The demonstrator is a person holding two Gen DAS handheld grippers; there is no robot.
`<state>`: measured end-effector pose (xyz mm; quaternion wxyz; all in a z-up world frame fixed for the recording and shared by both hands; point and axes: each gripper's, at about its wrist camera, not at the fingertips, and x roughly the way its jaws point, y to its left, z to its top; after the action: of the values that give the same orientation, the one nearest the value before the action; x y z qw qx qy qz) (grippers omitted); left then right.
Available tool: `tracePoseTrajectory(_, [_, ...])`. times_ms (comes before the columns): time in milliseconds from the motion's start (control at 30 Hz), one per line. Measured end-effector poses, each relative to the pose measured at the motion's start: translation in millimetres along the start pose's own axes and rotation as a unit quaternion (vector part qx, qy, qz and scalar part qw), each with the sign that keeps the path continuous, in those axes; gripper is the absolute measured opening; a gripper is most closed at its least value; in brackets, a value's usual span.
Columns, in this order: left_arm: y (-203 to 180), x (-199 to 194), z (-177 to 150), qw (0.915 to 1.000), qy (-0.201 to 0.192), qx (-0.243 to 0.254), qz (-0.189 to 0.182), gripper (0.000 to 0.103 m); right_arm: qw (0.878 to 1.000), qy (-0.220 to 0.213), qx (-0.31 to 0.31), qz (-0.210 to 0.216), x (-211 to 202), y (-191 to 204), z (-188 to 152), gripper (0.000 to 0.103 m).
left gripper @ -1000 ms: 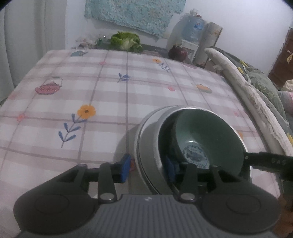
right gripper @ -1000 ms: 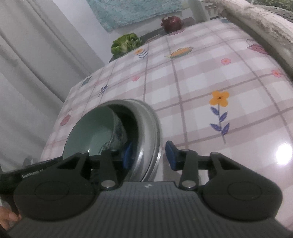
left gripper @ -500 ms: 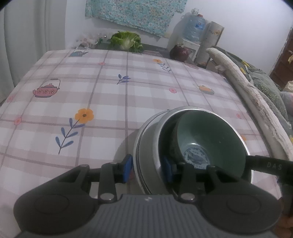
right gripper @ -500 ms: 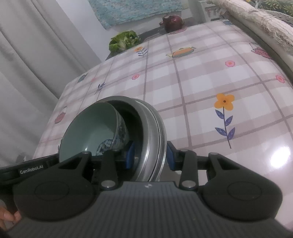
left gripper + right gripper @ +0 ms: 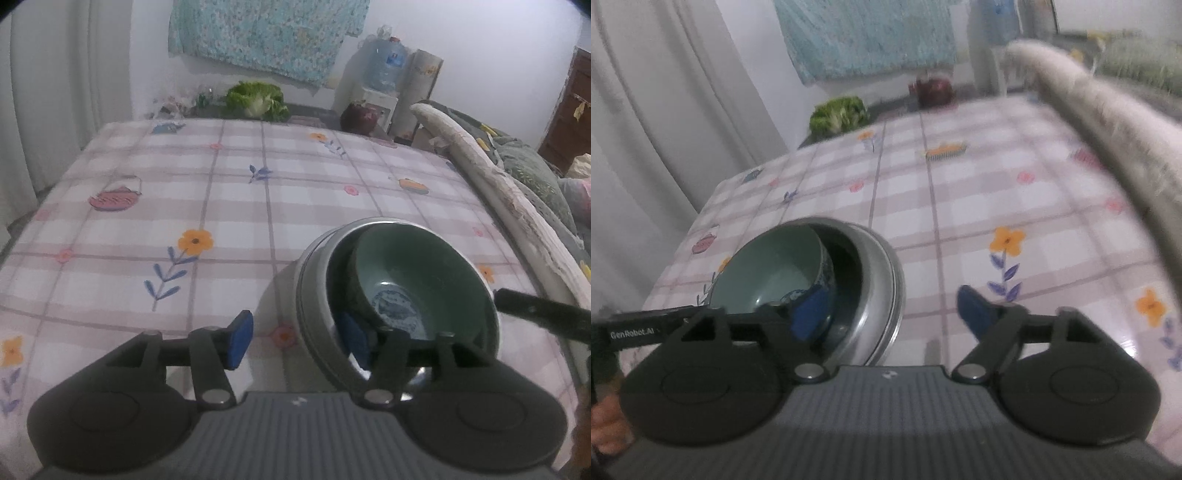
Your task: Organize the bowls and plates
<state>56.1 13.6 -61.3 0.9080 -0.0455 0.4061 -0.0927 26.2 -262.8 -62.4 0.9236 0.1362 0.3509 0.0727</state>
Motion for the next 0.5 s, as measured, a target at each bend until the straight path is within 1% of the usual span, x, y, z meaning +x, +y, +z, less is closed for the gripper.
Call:
tracePoseTrajectory(67, [-1,-12,-3,0.9999,-0.011,0.006,0.006,0.059,0.999,-0.018,-0.025,-0.011,-15,6,-3,0.085])
tracePoseTrajectory(100, [-2,-17,-4,0.9998,-0.018,0.008,0.005,0.062,0.999,-0.025,-0.034,-0.015,-22,9,-4,0.087])
tracePoseTrajectory(133, [-3,-22,-4,0.9997,-0.023,0.009,0.004,0.065,0.998,-0.032,-0.043,-0.018,-29,11,-5,0.092])
tracePoseTrajectory(200, [-4,-29,-6,0.9994,-0.031,0.015,0.005,0.068,0.997,-0.047,-0.057,-0.022,-41,16,-9,0.102])
tracePoseTrajectory(267, [-6,-36,-8,0.9991,-0.038,0.019,0.009,0.071,0.995,-0.064,-0.075,-0.027,-53,21,-13,0.102])
tracePoseTrajectory(333, [-6,-43,-10,0.9988,-0.046,0.017,0.009,0.085,0.992,-0.079,-0.094,-0.038,-63,28,-15,0.102])
tracePoseTrajectory(400, [-5,-51,-14,0.9983,-0.057,0.012,0.007,0.092,0.989,-0.092,-0.108,-0.046,-73,34,-18,0.102])
tracePoseTrajectory(467, [-5,-58,-17,0.9978,-0.064,0.011,0.014,0.095,0.986,-0.102,-0.119,-0.056,-81,39,-21,0.102])
tracePoseTrajectory(500, [-6,-61,-18,0.9976,-0.066,0.011,0.019,0.099,0.985,-0.104,-0.123,-0.062,-84,43,-24,0.102])
